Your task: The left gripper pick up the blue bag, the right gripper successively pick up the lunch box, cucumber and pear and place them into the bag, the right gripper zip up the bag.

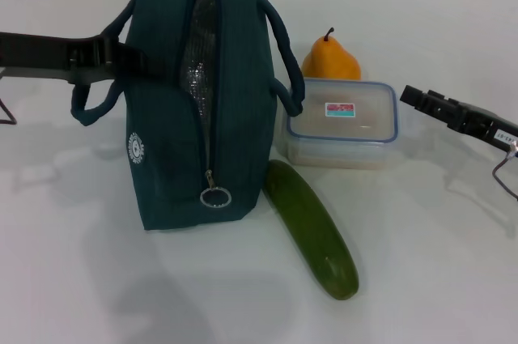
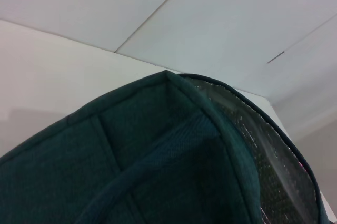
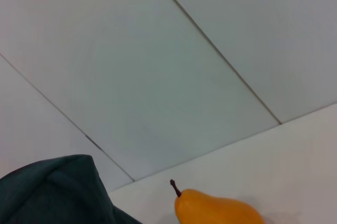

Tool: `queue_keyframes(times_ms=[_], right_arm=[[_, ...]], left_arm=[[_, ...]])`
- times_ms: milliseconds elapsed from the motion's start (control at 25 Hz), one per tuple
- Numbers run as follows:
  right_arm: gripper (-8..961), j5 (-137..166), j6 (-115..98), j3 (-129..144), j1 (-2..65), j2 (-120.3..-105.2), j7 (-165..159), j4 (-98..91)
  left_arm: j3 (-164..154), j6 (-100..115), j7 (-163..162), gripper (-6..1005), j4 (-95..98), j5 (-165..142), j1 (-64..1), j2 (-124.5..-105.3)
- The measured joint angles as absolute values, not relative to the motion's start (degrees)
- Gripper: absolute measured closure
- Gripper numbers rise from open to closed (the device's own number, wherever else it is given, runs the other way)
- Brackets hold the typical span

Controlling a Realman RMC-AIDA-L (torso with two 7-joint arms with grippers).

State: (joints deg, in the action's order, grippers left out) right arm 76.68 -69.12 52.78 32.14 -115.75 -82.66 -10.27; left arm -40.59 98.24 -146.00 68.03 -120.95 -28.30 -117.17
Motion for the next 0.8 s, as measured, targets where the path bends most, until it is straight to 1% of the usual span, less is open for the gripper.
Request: queue_keyframes(times_ms=[480,800], right_arm=[[187,76.74,-67.49,53.95,34.06,-116.21,-82.7,-7.09],[191,76.78,-67.73,54.16,36.0,-116.21,-82.7,-4.44]], left_arm=[[-40.52,97.84,-145.53,964,67.87,-121.08,-28.39,-117.15],[-40.6,97.82,-145.47,964,67.96,-121.07,-28.39,-117.2]])
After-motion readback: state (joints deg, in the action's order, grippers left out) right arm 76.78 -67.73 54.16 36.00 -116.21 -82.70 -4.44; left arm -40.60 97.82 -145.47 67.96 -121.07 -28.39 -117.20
